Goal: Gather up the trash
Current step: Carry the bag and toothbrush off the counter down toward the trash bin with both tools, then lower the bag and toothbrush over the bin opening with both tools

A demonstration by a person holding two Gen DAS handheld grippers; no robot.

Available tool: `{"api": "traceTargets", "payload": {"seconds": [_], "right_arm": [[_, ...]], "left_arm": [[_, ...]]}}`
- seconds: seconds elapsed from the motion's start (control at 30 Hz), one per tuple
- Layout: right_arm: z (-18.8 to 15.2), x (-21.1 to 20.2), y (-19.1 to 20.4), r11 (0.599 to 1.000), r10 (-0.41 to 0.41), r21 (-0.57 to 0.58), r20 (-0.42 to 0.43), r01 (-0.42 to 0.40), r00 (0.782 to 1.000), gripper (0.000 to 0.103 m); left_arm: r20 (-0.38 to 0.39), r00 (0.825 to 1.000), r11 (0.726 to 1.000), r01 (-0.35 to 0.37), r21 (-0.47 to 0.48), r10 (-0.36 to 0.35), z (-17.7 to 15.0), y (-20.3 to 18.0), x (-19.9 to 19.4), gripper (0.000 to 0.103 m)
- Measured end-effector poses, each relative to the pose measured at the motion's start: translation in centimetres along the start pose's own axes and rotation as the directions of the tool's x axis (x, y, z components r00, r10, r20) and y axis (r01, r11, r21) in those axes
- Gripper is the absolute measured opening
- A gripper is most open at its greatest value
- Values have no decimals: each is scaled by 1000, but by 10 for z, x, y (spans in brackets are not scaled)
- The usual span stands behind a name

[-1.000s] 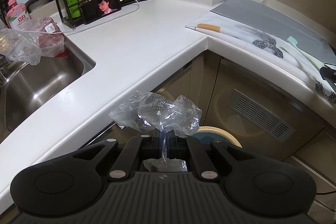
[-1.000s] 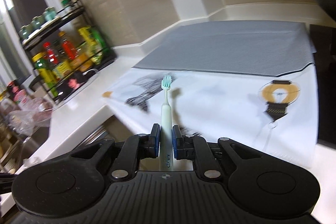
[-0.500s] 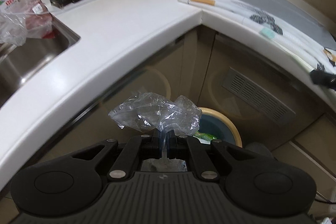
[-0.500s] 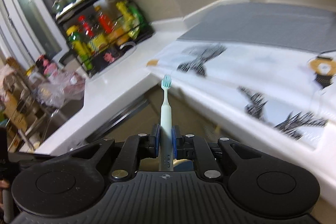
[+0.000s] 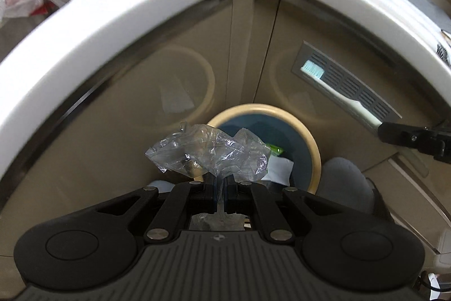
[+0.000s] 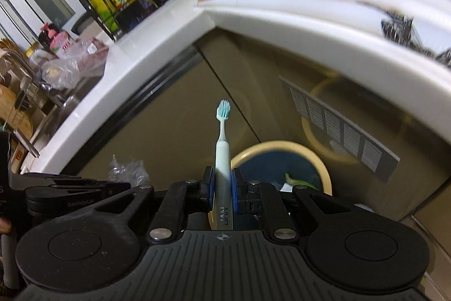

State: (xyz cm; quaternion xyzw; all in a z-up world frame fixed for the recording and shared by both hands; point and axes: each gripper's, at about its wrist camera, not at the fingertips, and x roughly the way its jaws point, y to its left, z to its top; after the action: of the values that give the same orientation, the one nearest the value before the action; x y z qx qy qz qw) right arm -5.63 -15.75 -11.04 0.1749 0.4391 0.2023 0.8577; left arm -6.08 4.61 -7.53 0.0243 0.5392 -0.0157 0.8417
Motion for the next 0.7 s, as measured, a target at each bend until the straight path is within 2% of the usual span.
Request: {"api": "traceTargets", "payload": {"seconds": [0.37,0.53,0.7], "right_arm": [[-6,22,-9,999,-36,22,-84,38,996,13],[-5,28,-8,999,-45,19,-99,47,994,13],[-4,31,-3,999,-45,1,-105,45,993,13]], "left_arm": [[-84,996,999,36,-22,-38,4,-1,39,4],[-88,995,999,40,-29,-42,7,-1,45,4],[-60,997,998,41,-36,-44,3,4,30,4]]}}
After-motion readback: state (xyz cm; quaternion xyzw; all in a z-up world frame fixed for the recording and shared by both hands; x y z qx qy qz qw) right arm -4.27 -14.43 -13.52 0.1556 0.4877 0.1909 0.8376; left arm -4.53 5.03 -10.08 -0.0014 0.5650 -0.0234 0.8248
